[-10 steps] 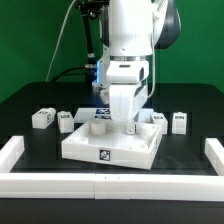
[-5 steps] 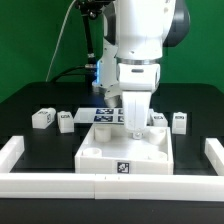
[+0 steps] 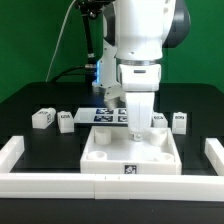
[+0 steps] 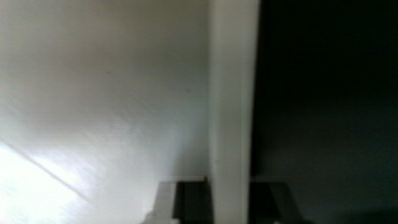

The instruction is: Assemble one leg

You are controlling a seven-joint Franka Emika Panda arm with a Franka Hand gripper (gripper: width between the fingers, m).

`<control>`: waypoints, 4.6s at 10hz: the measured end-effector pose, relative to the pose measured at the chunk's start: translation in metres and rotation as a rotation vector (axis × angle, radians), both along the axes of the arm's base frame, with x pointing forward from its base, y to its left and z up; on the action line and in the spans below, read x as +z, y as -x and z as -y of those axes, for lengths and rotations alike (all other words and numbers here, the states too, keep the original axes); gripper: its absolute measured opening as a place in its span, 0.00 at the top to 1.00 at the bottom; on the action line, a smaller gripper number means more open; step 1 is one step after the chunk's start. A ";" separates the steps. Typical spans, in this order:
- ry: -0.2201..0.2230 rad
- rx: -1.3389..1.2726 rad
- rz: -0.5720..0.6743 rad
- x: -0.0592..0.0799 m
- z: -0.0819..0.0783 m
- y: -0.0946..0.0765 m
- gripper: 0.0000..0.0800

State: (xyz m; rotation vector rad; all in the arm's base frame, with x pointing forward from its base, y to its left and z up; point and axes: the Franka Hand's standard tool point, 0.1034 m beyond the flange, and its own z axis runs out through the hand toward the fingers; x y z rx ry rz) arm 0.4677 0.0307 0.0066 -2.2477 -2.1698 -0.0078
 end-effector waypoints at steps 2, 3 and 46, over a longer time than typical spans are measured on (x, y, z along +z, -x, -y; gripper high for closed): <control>-0.007 0.028 0.002 0.000 -0.023 -0.008 0.92; -0.010 0.039 0.004 0.000 -0.034 -0.013 0.92; -0.061 -1.747 -0.088 0.034 -0.065 0.034 0.19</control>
Offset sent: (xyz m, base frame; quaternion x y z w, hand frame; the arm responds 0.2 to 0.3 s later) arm 0.0248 0.0349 -0.0059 0.0127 -0.0075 -0.0053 0.9999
